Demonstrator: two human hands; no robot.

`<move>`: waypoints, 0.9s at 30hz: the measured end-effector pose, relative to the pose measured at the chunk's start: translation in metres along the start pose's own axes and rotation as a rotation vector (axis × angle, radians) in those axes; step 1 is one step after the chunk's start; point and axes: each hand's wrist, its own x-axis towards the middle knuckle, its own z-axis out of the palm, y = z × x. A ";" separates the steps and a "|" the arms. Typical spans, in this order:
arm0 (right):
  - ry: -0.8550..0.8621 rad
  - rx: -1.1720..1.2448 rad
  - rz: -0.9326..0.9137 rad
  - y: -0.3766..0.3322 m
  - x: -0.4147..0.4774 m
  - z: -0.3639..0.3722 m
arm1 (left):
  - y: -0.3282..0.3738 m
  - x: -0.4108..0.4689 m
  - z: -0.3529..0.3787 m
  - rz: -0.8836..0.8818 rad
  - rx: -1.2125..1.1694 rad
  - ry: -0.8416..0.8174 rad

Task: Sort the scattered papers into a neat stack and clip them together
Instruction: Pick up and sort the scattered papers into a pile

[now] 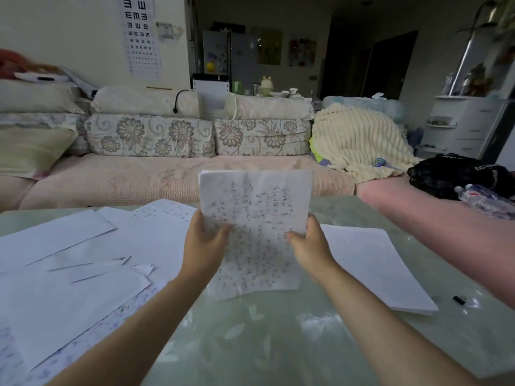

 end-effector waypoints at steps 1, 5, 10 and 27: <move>0.000 -0.004 -0.007 -0.001 0.000 0.002 | 0.000 0.000 0.000 -0.002 0.016 0.004; 0.019 0.022 -0.034 -0.007 0.001 0.006 | 0.002 0.002 0.000 0.013 0.026 0.032; -0.098 -0.114 0.084 0.012 -0.001 0.014 | -0.019 0.002 -0.002 -0.053 0.201 -0.070; 0.079 -0.205 0.252 0.062 0.036 -0.103 | -0.004 0.000 0.116 -0.405 0.265 -0.472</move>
